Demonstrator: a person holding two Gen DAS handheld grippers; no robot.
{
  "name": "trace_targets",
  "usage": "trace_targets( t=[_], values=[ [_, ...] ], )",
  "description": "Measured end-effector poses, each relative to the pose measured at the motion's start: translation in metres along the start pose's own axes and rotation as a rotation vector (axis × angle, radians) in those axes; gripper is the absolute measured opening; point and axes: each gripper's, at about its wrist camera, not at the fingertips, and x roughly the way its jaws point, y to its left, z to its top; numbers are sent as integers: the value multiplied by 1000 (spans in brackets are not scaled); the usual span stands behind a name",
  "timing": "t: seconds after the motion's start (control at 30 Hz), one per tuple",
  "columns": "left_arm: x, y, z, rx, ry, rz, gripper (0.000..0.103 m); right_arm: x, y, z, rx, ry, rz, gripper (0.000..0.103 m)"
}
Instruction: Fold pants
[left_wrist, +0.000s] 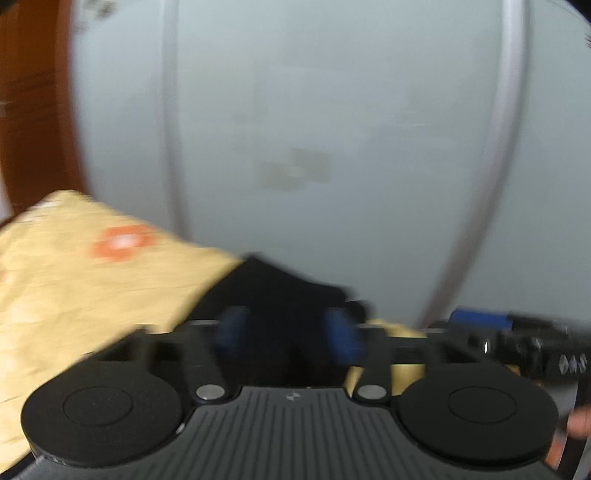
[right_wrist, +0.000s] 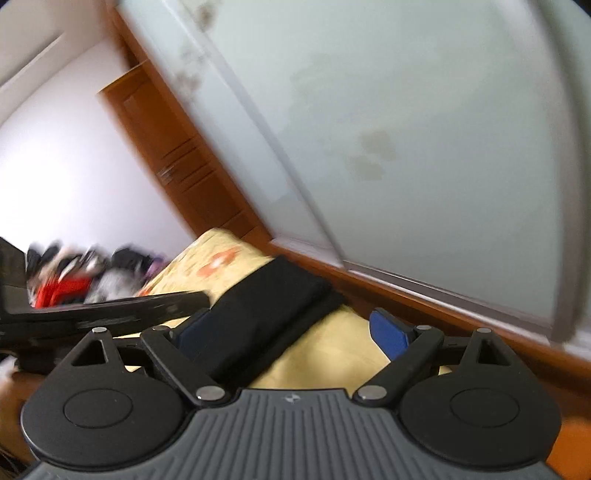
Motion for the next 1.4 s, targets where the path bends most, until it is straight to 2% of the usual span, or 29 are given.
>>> trace_targets(
  t=[0.03, 0.1, 0.17, 0.23, 0.27, 0.33, 0.4, 0.43, 0.5, 0.6, 0.67, 0.73, 0.77, 0.8, 0.83, 0.87, 0.93, 0.97, 1.0, 1.1, 1.2, 1.27, 1.33, 1.4],
  values=[
    [-15, 10, -7, -12, -13, 52, 89, 9, 6, 4, -37, 20, 16, 92],
    [-40, 29, -19, -16, -6, 158, 89, 29, 13, 11, -55, 80, 79, 92],
    [-60, 43, -34, -14, 8, 266, 89, 43, 10, 14, 29, 122, 207, 92],
    [-84, 54, -58, -27, 7, 406, 90, 58, -2, 15, 155, 145, 298, 92],
    [-96, 59, -67, -43, 13, 483, 90, 66, -9, 16, 223, 162, 308, 92],
    [-118, 70, -85, -86, 26, 627, 90, 77, -20, 14, 320, 181, 272, 92],
    [-136, 81, -100, -134, 38, 722, 93, 82, -27, 11, 385, 207, 245, 92],
    [-143, 93, -105, -157, 47, 742, 94, 85, -31, 9, 412, 214, 248, 92],
    [-159, 100, -113, -203, 72, 727, 94, 87, -36, 7, 434, 187, 258, 92],
    [-174, 102, -123, -259, 68, 652, 95, 94, -38, 11, 446, 158, 235, 92],
    [-174, 100, -131, -274, 74, 601, 97, 104, -39, 14, 431, 125, 206, 93],
    [-164, 89, -144, -258, 100, 600, 97, 113, -43, 13, 450, 129, 213, 88],
    [-159, 83, -148, -233, 111, 608, 97, 114, -44, 11, 457, 119, 212, 67],
    [-154, 76, -151, -198, 122, 620, 97, 112, -46, 12, 446, 129, 191, 36],
    [-150, 71, -153, -164, 132, 632, 97, 114, -46, 12, 448, 148, 151, 27],
    [-145, 67, -155, -130, 137, 643, 97, 112, -49, 10, 477, 156, 121, 26],
    [-144, 57, -154, -60, 130, 660, 97, 102, -53, 9, 533, 159, 112, 27],
    [-144, 53, -154, -34, 122, 662, 97, 95, -52, 8, 551, 169, 94, 31],
    [-145, 51, -154, -19, 116, 660, 98, 89, -51, 7, 562, 186, 93, 44],
    [-142, 48, -153, -20, 121, 641, 98, 79, -42, 3, 550, 234, 149, 72],
    [-138, 49, -154, -45, 131, 615, 98, 78, -29, 1, 526, 268, 146, 77],
    [-136, 47, -156, -47, 135, 612, 98, 87, -26, -3, 551, 303, 192, 77],
    [-135, 45, -157, -36, 138, 617, 98, 99, -25, 1, 541, 280, 210, 77],
    [-137, 44, -157, -29, 138, 624, 98, 103, -25, 7, 496, 221, 183, 77]
  ],
)
